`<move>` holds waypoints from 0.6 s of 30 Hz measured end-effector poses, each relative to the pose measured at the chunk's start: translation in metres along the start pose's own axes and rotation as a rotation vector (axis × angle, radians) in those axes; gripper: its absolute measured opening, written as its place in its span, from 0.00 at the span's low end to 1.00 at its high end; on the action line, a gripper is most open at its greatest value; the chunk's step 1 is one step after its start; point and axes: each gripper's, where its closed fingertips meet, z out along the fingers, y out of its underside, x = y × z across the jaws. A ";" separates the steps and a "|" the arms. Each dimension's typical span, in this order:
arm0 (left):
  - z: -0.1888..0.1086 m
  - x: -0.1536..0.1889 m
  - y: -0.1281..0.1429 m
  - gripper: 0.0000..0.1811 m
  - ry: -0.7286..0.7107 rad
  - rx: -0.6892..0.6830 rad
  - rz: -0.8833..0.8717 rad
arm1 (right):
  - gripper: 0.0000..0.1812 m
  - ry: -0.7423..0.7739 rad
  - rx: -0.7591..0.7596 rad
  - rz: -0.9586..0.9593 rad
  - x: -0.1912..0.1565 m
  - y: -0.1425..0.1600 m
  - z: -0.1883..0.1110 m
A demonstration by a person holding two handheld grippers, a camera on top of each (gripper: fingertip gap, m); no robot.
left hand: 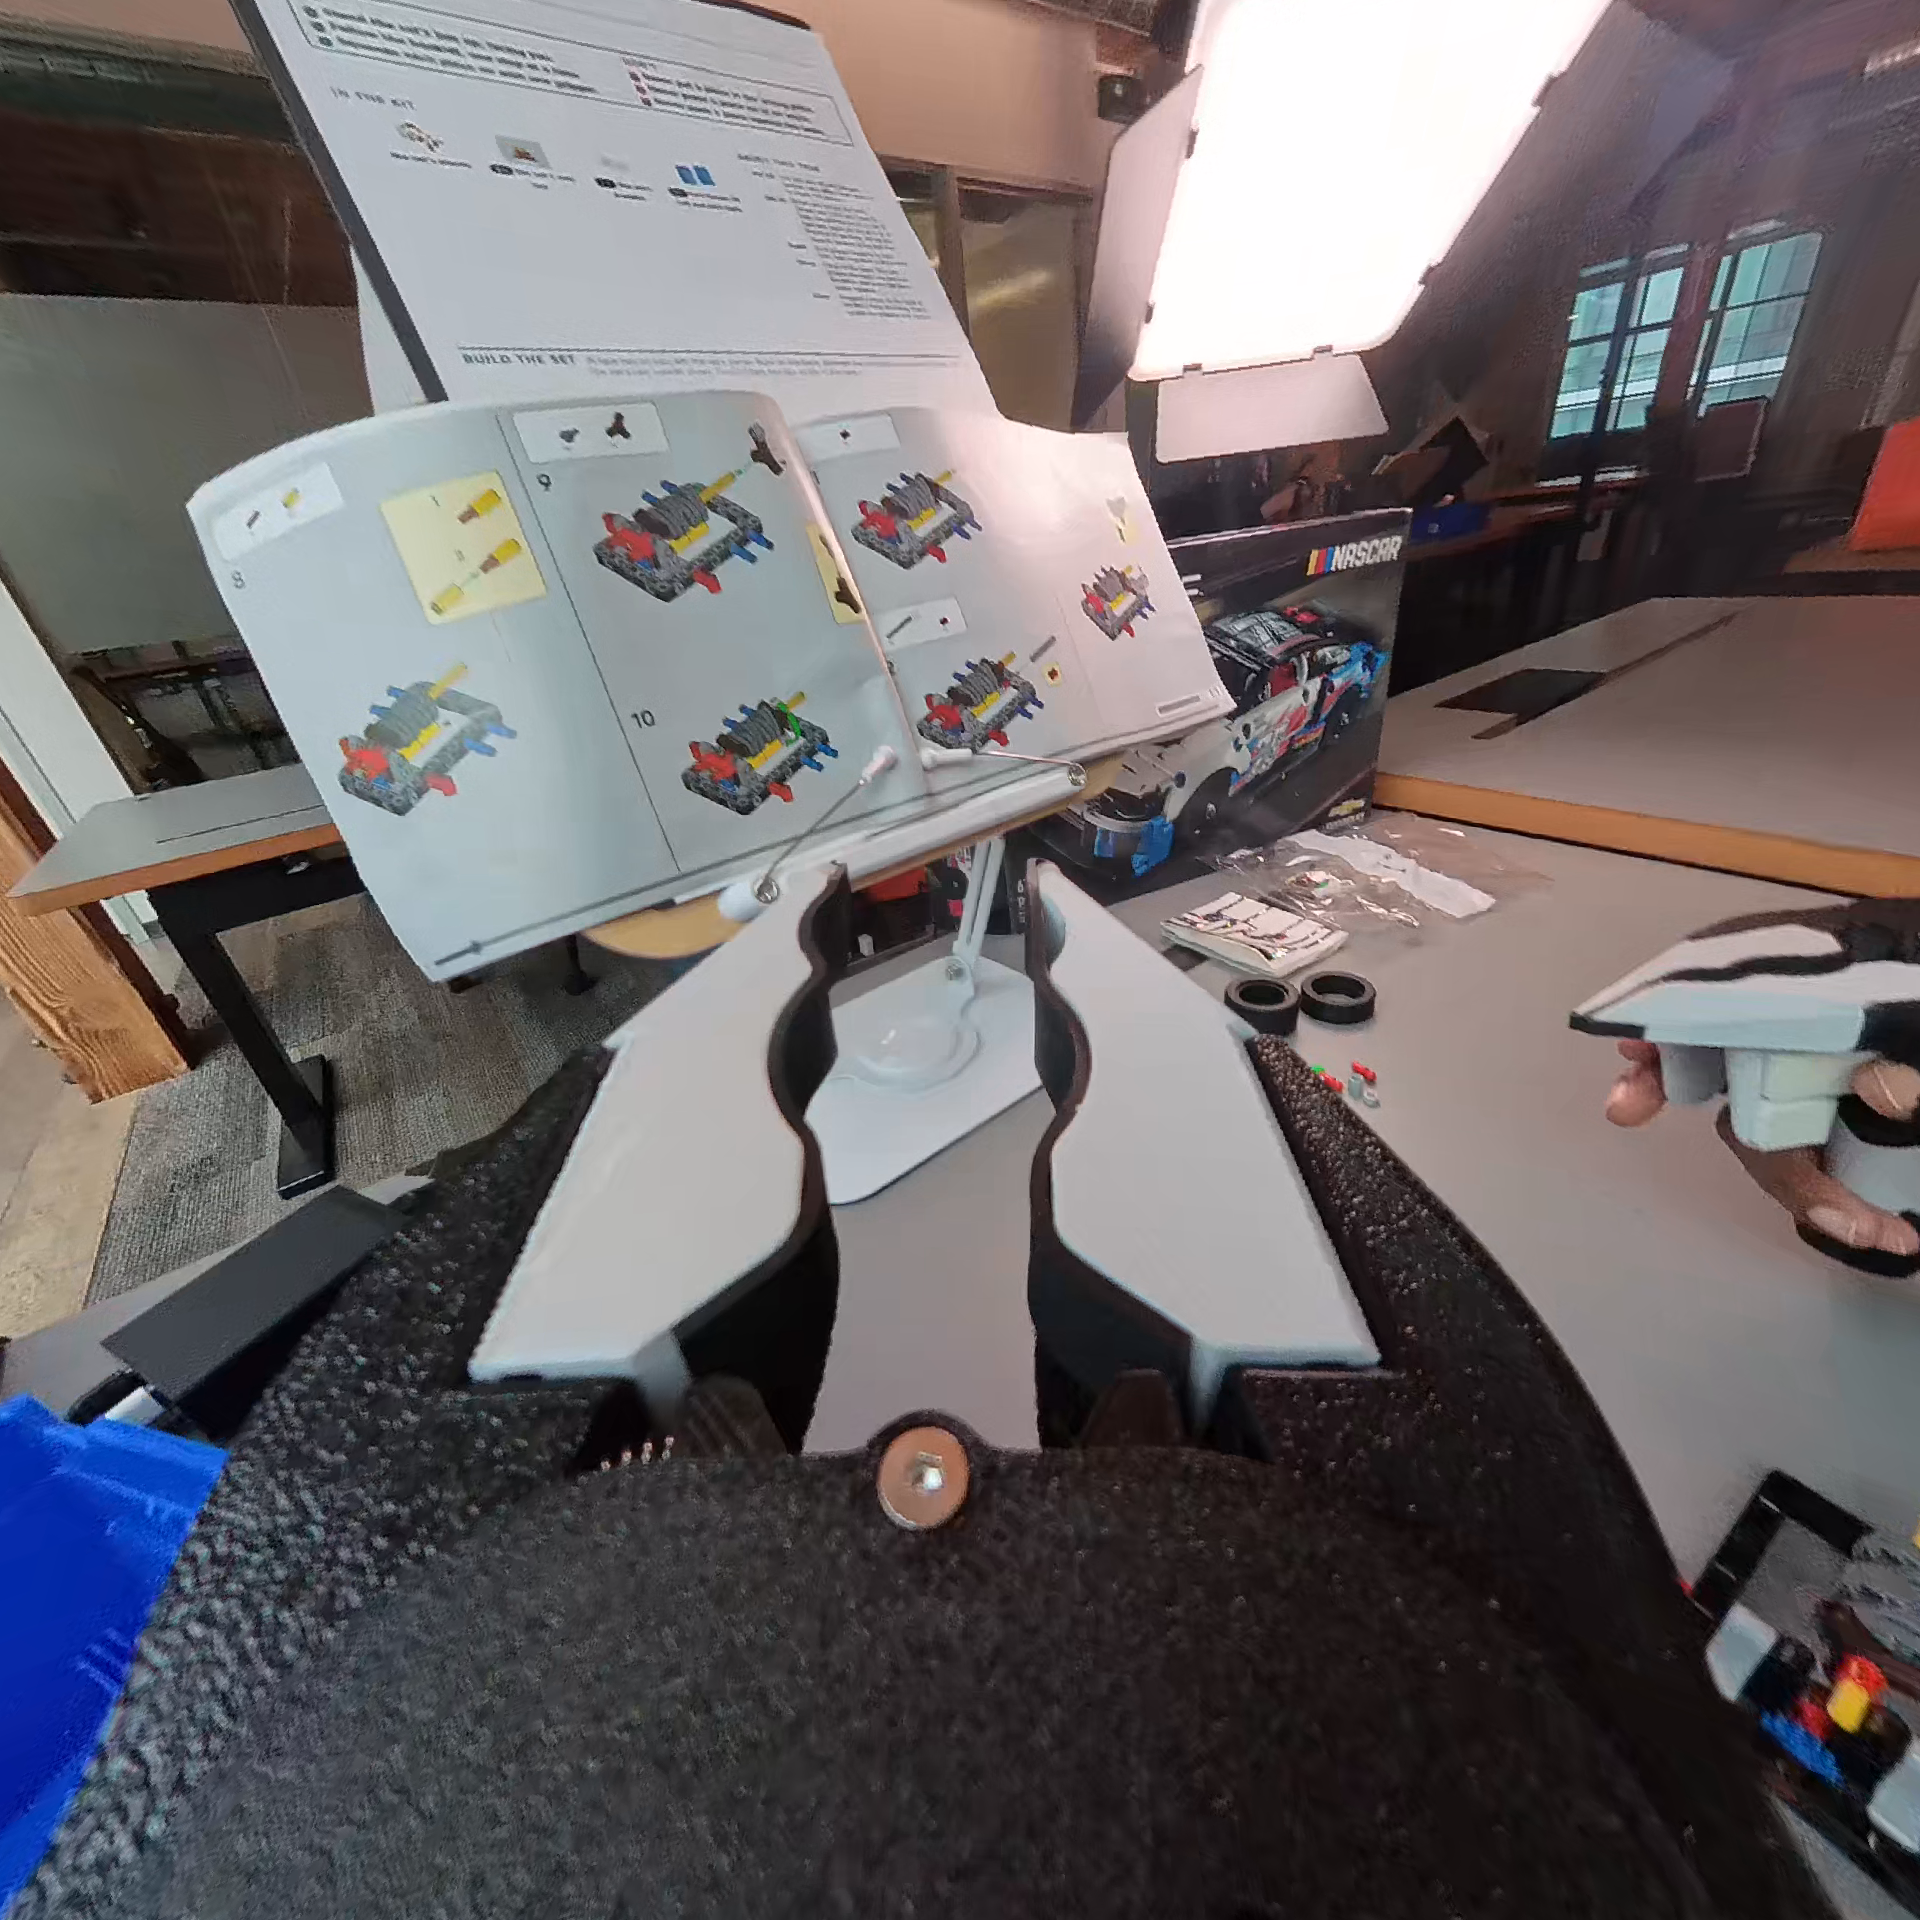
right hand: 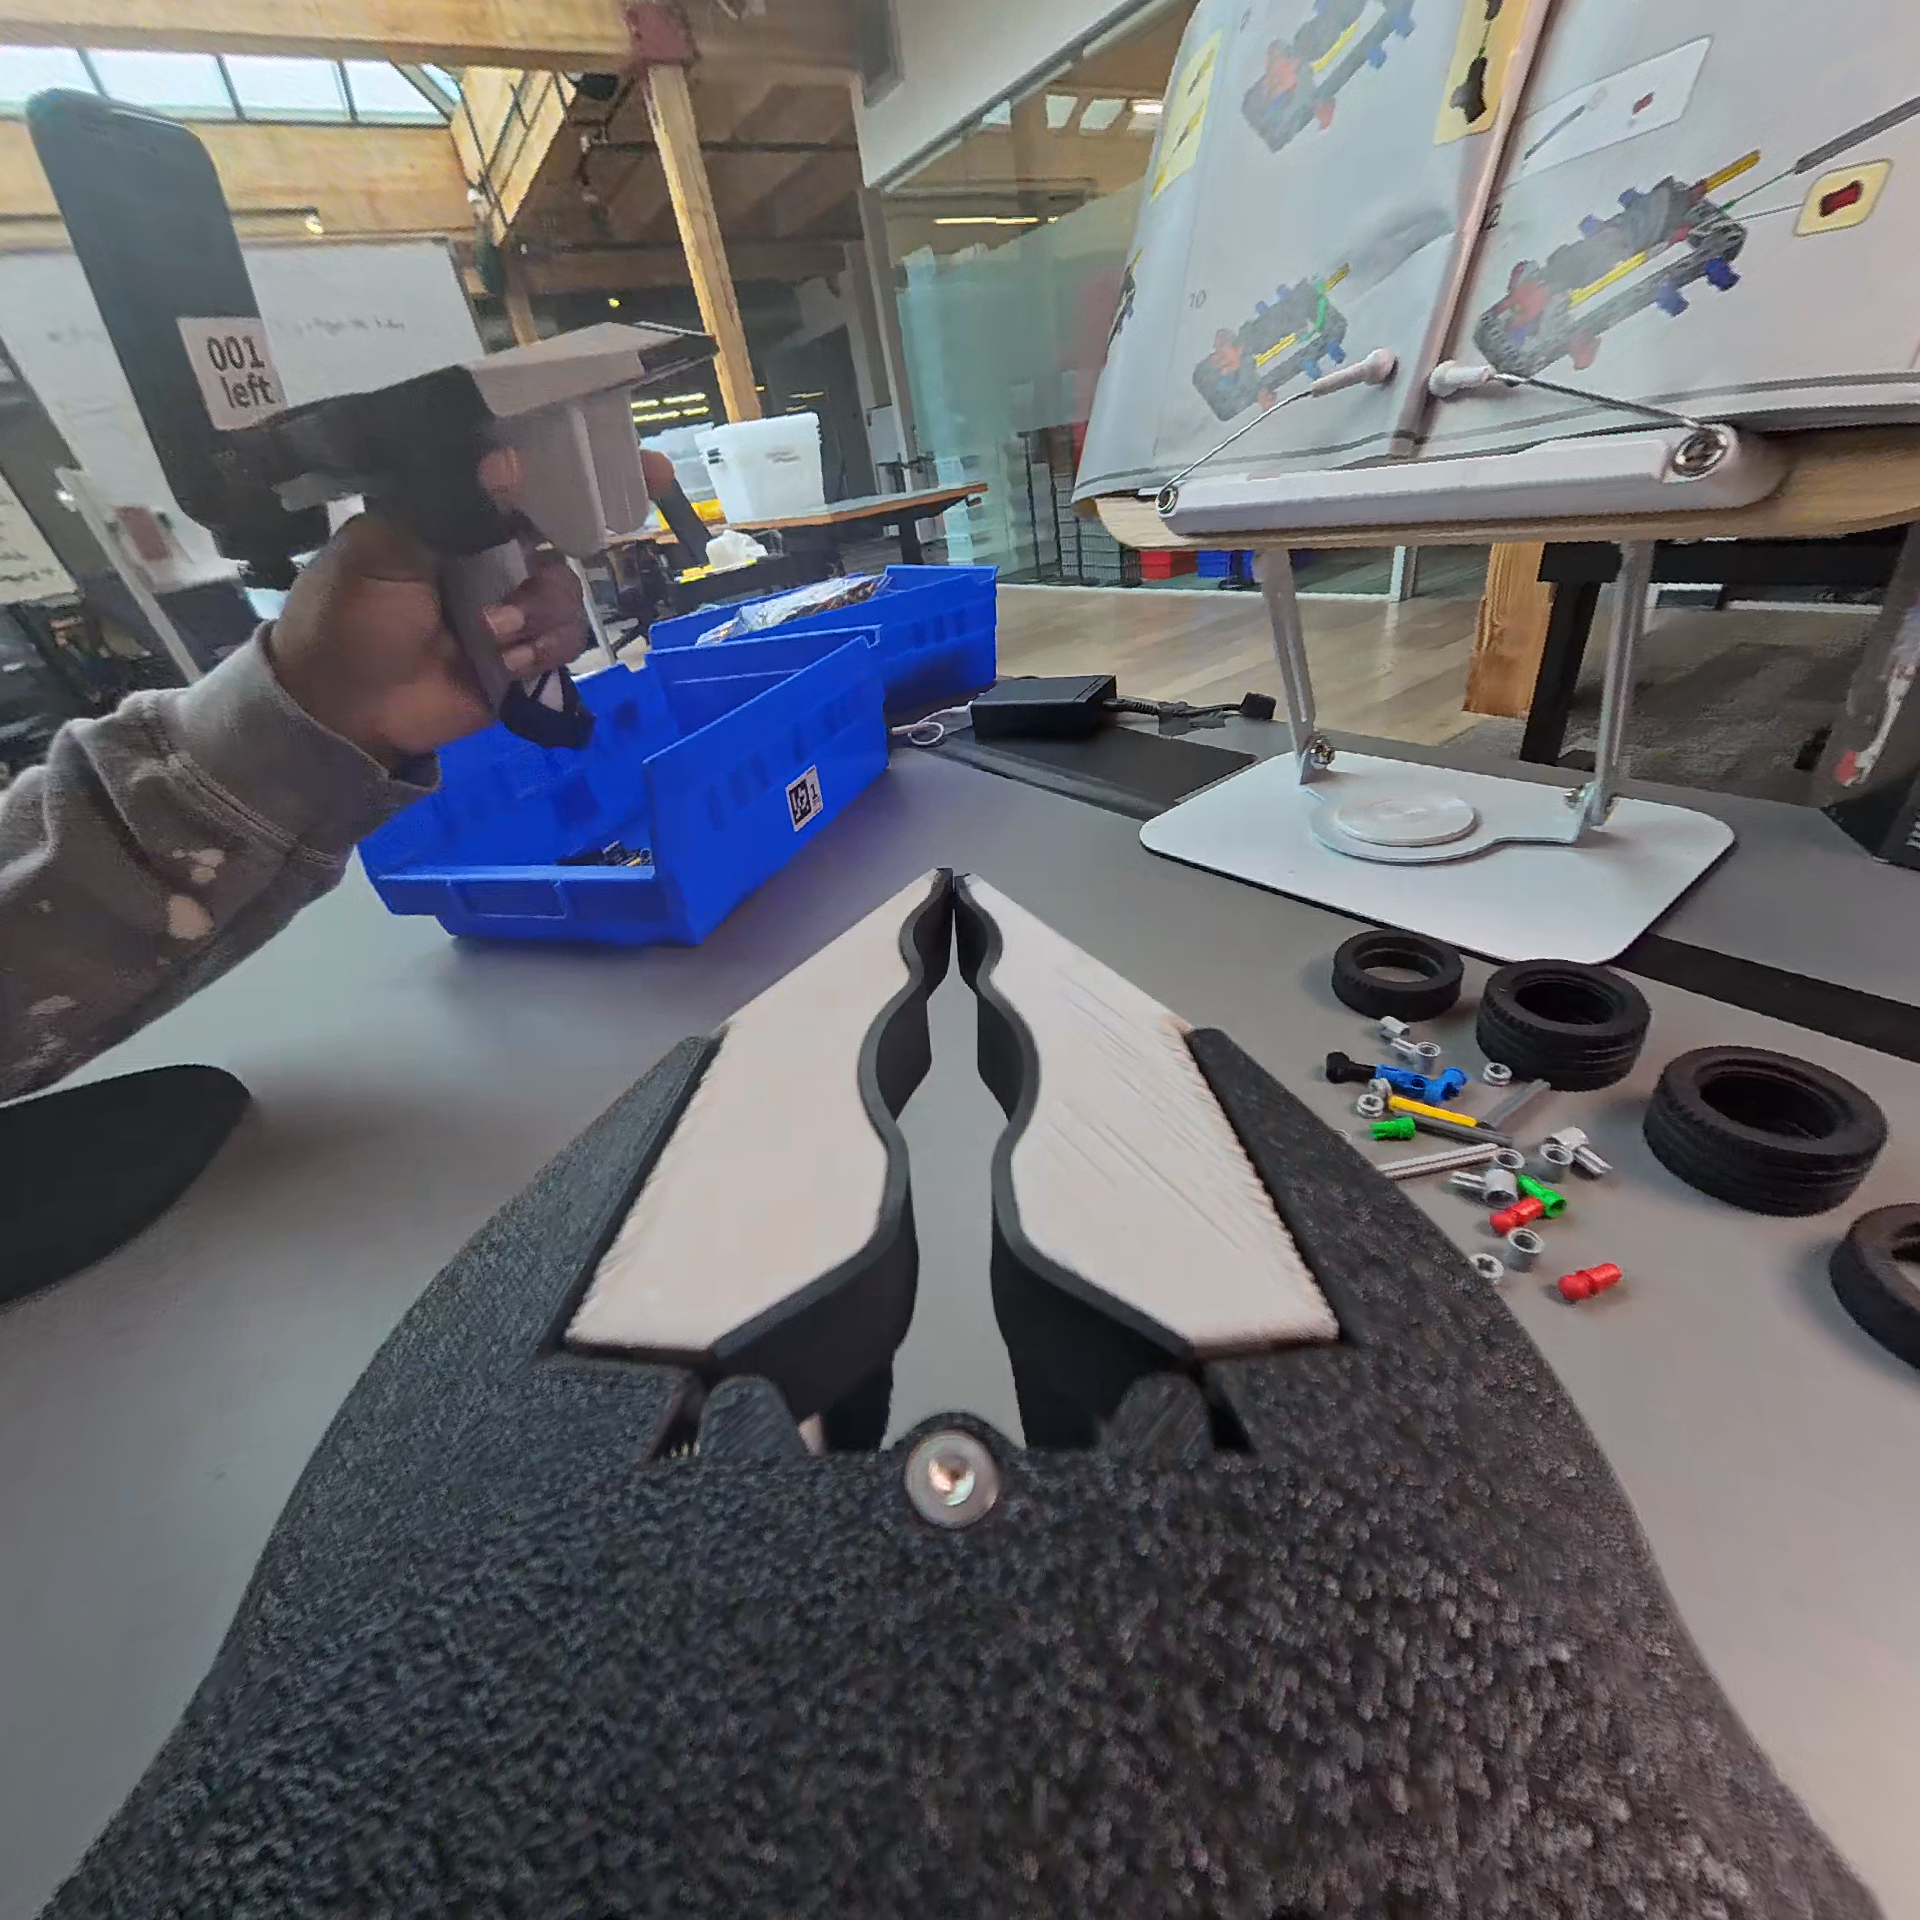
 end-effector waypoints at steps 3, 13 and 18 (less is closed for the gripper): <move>0.032 -0.030 -0.020 0.19 -0.034 0.010 -0.046 | 0.02 0.067 0.031 -0.003 0.012 -0.007 -0.005; 0.169 -0.043 0.056 0.16 0.066 -0.409 0.193 | 0.15 0.159 -0.021 -0.076 0.032 -0.013 0.005; 0.207 -0.050 0.087 0.12 0.010 -0.512 0.387 | 0.15 0.184 -0.013 -0.092 0.048 -0.037 0.018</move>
